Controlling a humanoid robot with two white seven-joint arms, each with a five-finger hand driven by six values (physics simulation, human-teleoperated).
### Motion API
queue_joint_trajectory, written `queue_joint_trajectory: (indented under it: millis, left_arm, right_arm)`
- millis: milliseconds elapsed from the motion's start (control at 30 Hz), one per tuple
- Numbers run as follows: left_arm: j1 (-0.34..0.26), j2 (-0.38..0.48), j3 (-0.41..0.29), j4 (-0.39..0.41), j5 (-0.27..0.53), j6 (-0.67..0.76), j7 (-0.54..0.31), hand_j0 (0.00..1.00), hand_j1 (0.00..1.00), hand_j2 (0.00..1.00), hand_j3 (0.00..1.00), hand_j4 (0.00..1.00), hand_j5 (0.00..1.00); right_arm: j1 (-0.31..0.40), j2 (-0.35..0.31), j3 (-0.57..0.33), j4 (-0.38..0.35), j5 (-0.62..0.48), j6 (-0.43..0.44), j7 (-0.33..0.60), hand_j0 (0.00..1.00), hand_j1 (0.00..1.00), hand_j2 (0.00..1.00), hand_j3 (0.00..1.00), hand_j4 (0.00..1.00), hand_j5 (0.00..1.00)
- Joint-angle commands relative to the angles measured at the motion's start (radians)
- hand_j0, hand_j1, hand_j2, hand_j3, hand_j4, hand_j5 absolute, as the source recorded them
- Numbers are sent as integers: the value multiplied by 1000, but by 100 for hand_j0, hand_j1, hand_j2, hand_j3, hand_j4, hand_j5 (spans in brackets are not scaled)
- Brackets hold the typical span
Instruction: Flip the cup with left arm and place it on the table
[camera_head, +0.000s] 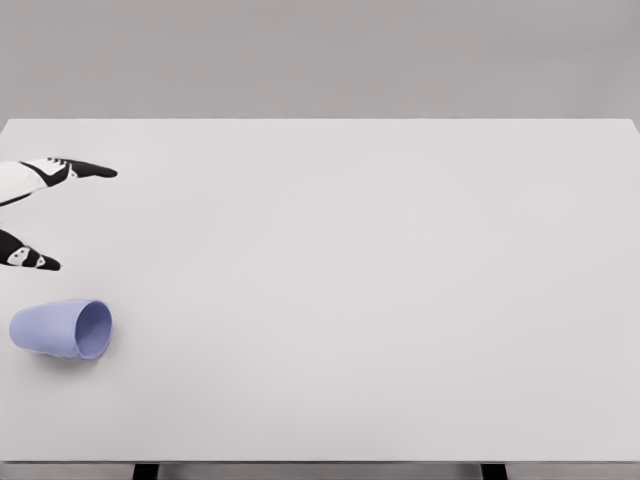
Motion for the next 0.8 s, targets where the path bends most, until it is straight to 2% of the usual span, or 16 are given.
queue_joint_trajectory:
  millis: [0, 167, 300, 533, 767]
  left_arm:
    - [3, 162, -73, -24, 100, -128, 119, 100, 100, 100, 100, 100, 100]
    - [104, 171, -75, -26, 112, -128, 121, 100, 100, 100, 100, 100, 100]
    - [184, 133, -76, -26, 113, -128, 122, 100, 100, 100, 100, 100, 100]
    - [252, 157, -76, -27, 124, -111, 116, 100, 100, 100, 100, 100, 100]
    - [284, 147, -78, -26, 118, -79, 114, 100, 100, 100, 100, 100, 100]
  right_arm:
    - [0, 0, 1, 0, 0, 0, 0, 100, 100, 100, 100, 100, 100]
    - [0, 0, -1, 0, 0, 0, 0, 100, 100, 100, 100, 100, 100]
    - [0, 0, -1, 0, 0, 0, 0, 100, 100, 100, 100, 100, 100]
    - [0, 0, 1, 0, 0, 0, 0, 100, 100, 100, 100, 100, 100]
    - [0, 0, 1, 0, 0, 0, 0, 100, 100, 100, 100, 100, 100]
